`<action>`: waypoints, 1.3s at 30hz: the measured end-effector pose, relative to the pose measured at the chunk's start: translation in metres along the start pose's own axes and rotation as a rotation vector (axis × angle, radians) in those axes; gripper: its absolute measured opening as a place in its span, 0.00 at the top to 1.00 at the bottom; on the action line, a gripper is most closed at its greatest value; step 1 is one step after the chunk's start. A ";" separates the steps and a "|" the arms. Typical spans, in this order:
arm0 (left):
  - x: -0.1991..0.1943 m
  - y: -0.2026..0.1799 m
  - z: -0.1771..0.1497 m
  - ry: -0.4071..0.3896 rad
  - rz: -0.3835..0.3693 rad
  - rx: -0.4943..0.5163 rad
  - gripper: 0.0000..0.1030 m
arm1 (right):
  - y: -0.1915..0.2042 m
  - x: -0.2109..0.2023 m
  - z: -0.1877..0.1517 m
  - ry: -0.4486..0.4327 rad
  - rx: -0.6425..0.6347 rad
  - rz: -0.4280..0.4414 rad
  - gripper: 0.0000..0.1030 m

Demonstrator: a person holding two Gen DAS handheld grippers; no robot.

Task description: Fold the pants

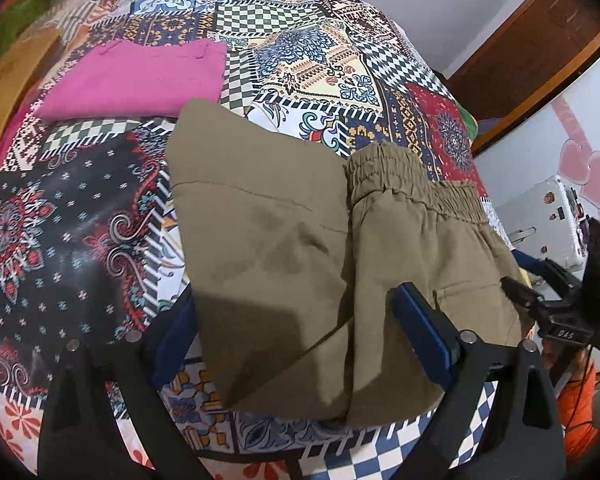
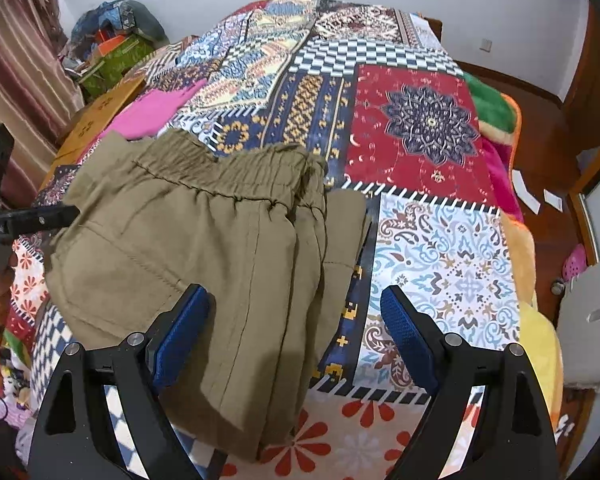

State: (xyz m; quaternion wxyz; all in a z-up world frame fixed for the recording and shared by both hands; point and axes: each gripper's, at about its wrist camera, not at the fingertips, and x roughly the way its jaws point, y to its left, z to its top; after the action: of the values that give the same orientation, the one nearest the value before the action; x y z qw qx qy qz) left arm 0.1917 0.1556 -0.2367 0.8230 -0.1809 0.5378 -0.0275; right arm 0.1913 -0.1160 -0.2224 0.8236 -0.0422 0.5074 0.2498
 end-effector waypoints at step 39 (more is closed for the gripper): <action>-0.001 -0.021 0.005 -0.043 -0.097 0.020 0.86 | 0.002 0.003 0.011 -0.040 0.011 0.106 0.85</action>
State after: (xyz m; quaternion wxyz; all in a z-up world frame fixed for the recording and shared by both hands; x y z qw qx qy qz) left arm 0.1985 0.1376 -0.2275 0.8339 -0.1993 0.5100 -0.0689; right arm 0.2006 -0.1099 -0.2188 0.8194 -0.0055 0.4938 0.2910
